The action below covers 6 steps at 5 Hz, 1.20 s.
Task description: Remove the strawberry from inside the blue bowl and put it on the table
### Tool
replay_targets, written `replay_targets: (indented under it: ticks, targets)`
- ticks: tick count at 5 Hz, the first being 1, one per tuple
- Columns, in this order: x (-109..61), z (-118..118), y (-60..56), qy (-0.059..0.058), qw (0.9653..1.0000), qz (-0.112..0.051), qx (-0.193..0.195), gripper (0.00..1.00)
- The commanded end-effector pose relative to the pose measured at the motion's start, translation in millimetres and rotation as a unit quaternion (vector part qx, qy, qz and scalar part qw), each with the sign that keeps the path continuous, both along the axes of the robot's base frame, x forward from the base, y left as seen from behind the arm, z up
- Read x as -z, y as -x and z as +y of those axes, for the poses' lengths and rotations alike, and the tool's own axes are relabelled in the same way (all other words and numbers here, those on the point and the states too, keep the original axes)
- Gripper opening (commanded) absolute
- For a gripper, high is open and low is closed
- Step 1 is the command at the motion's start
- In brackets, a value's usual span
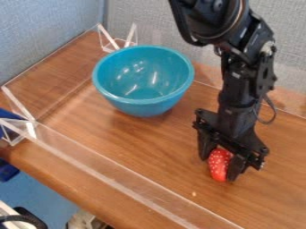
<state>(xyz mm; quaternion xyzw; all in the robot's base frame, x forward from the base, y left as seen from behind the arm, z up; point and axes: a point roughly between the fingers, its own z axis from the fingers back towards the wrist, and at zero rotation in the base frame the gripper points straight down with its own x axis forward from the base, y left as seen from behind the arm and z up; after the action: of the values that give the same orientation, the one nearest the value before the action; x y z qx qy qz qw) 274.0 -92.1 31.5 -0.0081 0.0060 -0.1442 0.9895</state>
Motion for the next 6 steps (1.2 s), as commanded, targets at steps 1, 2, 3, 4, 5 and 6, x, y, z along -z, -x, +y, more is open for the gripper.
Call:
replay_targets:
  ticks: [1, 2, 3, 4, 5, 6]
  targets:
    - [-6.7, 0, -5.2, 0.004, 0.9999, -0.014, -0.004, 1.00]
    - [-13.4, 2, -3.7, 0.003, 0.9998, -0.019, -0.010, 1.00]
    - [-24.0, 4, -4.7, 0.002, 0.9995, -0.026, -0.017, 1.00]
    - [-39.5, 7, -7.2, 0.002, 0.9990, -0.038, -0.023, 1.00]
    - [-69.1, 9, -10.0, 0.004, 0.9975, -0.065, -0.028, 1.00]
    - [-104.8, 15, -9.9, 0.007, 0.9947, -0.095, -0.039, 1.00]
